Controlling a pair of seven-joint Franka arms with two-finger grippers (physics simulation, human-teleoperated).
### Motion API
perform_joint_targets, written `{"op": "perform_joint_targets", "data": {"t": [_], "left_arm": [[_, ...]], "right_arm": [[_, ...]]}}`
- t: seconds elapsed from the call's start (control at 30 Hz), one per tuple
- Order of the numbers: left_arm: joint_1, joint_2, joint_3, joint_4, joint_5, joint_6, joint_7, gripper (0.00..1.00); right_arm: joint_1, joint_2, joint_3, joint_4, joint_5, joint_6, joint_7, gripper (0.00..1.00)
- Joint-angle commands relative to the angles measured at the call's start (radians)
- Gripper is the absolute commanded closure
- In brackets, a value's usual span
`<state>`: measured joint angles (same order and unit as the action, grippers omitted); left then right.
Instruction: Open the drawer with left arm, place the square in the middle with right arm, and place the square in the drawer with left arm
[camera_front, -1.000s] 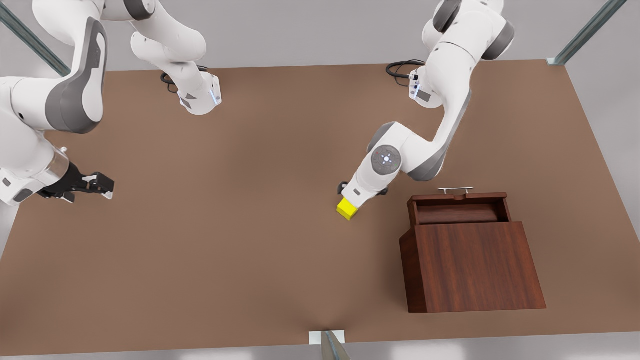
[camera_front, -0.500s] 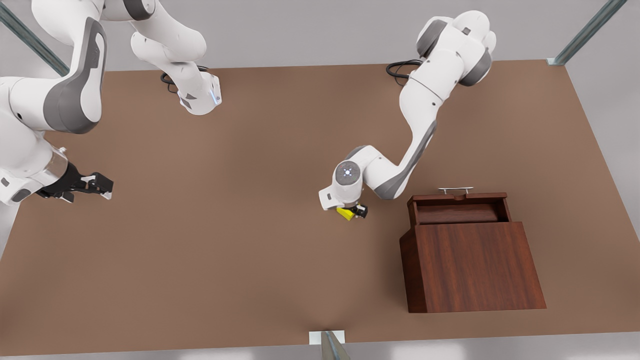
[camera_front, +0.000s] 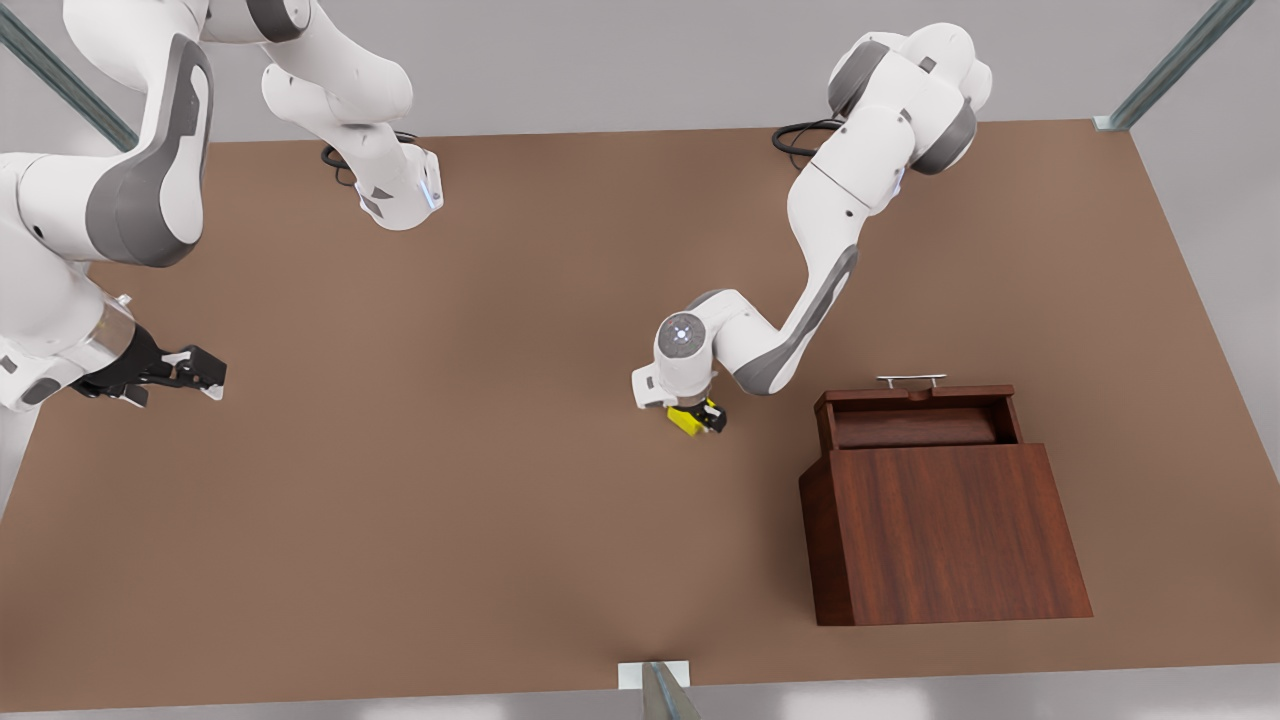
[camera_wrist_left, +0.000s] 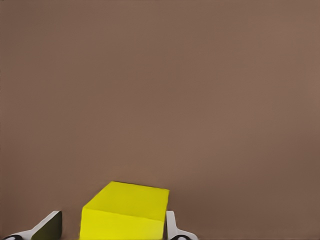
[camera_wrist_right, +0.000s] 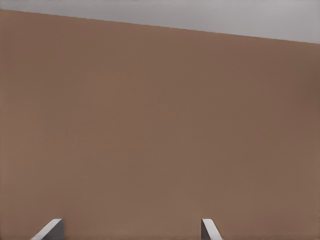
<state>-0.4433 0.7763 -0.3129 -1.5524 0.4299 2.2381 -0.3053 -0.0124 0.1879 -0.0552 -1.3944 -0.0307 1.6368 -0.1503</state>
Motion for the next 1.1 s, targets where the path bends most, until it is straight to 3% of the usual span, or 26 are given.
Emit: {"op": "perform_joint_targets", "data": {"t": [0.0,0.5,0.6,0.73,1.07], "left_arm": [[0.000,0.000,0.000,0.000,0.024,0.000,0.000,0.00],[-0.002,0.008,0.000,-0.074,0.027,0.069,-0.003,0.00],[-0.002,0.008,0.000,-0.074,0.027,0.068,-0.003,0.16],[-0.002,0.011,0.000,-0.074,0.027,0.068,-0.006,0.26],[-0.011,0.008,0.000,-0.071,0.027,0.068,-0.018,0.28]], "right_arm": [[0.000,-0.001,0.000,0.000,0.000,0.000,0.000,0.00],[-0.001,0.001,0.000,0.002,0.002,0.000,0.002,0.00],[-0.001,0.001,0.001,0.005,0.002,0.000,0.000,0.00],[-0.003,0.001,0.000,0.006,0.002,0.000,0.002,0.00],[-0.001,0.001,0.000,0.006,0.002,0.000,0.002,0.00]]}}
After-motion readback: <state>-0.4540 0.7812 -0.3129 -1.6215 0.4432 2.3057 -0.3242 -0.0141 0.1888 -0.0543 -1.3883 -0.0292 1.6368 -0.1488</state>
